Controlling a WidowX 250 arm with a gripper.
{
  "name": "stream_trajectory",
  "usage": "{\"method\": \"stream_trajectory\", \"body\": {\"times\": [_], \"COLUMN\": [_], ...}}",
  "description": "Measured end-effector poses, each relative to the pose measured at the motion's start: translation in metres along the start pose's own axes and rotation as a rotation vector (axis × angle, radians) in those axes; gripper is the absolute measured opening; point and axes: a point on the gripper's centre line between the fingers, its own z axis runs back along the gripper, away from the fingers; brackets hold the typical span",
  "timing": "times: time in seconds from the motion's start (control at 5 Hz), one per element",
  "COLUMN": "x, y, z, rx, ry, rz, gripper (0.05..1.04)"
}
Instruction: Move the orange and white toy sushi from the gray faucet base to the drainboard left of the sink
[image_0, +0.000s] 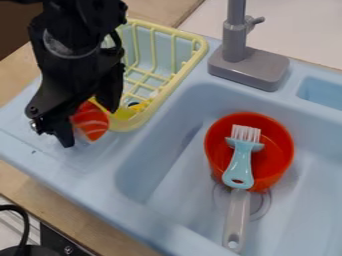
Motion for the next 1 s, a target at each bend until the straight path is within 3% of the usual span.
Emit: {"method": "stream_trajectory", "body": {"times": [0.2,0.4,0.6,0.8,1.0], "x": [0.0,-0.001,-0.003,-0.011,-0.021], "y": [-0.002,-0.01,-0.027,-0.048,-0.068], "z": [0.009,0.02,0.032,0.033,0.026], "rx": [0.006,0.085,0.11,0.085,0.038], "ry": [-0.014,0.016,0.064,0.094,0.09], "rz": [-0.01,-0.035,-0.154,-0.354,-0.604], "gripper": [0.999,0.999,0.999,0.999,0.999]}}
